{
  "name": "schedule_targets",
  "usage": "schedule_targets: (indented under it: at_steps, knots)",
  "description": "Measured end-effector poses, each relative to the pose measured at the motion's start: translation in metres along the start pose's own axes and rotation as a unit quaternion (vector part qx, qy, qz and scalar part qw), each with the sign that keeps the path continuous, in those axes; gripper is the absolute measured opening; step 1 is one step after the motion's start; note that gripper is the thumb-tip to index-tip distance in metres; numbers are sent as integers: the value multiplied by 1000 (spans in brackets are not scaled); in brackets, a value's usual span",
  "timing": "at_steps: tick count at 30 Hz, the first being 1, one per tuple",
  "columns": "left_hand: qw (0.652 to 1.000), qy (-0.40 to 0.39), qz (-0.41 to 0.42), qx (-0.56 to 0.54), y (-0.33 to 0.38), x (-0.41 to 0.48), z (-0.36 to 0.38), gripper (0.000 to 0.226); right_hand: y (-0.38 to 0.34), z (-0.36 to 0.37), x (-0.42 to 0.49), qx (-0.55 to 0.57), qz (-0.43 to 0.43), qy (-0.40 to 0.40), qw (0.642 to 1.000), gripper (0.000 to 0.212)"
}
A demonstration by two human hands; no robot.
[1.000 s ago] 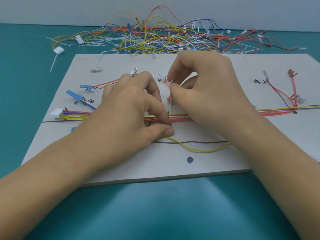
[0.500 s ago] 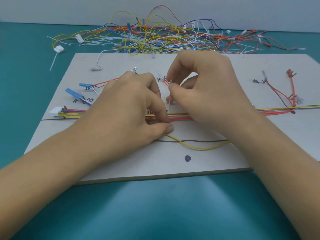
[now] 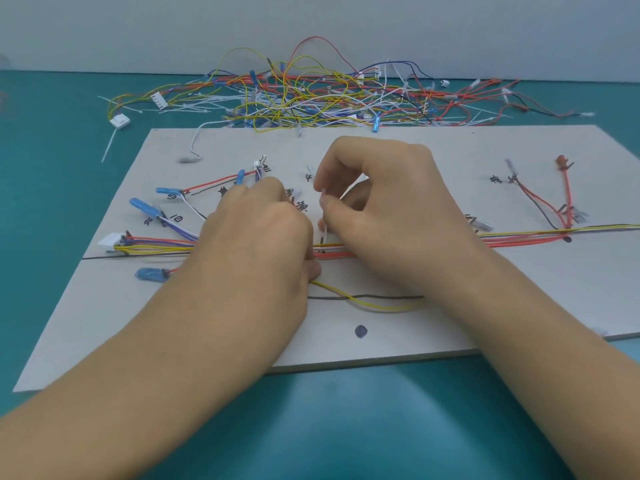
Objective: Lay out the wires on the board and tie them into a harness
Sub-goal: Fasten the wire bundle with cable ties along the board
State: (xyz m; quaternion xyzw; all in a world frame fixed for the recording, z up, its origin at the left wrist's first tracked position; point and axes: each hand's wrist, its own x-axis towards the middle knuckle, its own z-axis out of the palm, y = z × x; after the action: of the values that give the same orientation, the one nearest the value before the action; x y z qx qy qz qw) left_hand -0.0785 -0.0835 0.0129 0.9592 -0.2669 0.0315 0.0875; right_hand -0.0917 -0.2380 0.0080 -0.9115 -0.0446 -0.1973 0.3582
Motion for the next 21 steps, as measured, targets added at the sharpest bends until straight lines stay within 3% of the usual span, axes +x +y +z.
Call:
schedule_targets:
  at_steps: [8,11,14,21]
  knots:
    - [995,13,37,93,11,-5,-2,8,1,-1,1,-4,1,-2,1000,16]
    - [987,59,91,119,8,-9,-2,25,1,-1,1,-9,-5,-5,1000,18]
    - [981,61,126,135,8,-14,-3,7,-1,-1,0,-11,-15,-19,1000,18]
    - [987,87,85,103,-2,-4,-5,21,0,-5,2,-43,-20,-57,997,16]
